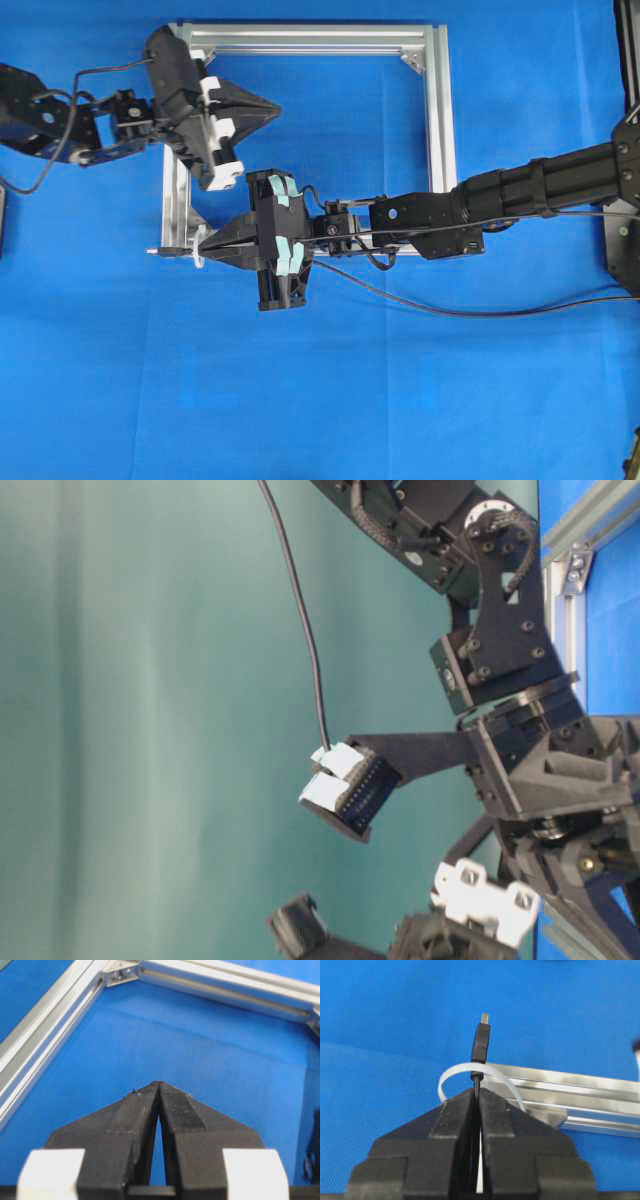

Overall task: Insert the wire through the string loop located on the left side.
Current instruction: 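Move the left gripper toward the plug emerging from the loop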

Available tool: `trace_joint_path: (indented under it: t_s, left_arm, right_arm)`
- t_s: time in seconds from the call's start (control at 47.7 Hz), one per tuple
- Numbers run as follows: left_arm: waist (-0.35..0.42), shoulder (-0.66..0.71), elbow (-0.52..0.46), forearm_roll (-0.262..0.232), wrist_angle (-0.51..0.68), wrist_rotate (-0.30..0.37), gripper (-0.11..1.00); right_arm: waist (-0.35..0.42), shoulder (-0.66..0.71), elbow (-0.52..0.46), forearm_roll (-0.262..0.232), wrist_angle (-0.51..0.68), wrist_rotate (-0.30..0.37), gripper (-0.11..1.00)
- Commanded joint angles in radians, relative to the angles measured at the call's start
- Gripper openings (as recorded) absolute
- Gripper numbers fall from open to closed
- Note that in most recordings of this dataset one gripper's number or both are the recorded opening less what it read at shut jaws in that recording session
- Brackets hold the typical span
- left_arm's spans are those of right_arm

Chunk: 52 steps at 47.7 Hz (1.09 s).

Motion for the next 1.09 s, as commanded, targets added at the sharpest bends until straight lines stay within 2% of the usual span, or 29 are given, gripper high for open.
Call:
trace_joint_path:
  t_s: [0.0,0.252,0.692,1.069]
  left_arm:
    - [0.006,-0.054,0.028,0.000,-0.011,0.002,0.00]
    - [0.008,-0.155,0.164,0.000,-0.014,0.000,0.00]
    - [0.011,-0.420,0.387,0.000,0.009,0.000,0.00]
    - [0.015,-0.568,0.454,0.000,0.061,-0.005,0.00]
  right_arm:
    - [0.002,-0.018,-0.020,0.002,-0.005,0.000,0.00]
    - [0.002,-0.020,-0.018,0.002,-0.006,0.000,0.00]
    - [0.002,-0.020,-0.017,0.003,-0.005,0.002,0.00]
    - [0.002,-0.020,-0.018,0.005,-0.005,0.000,0.00]
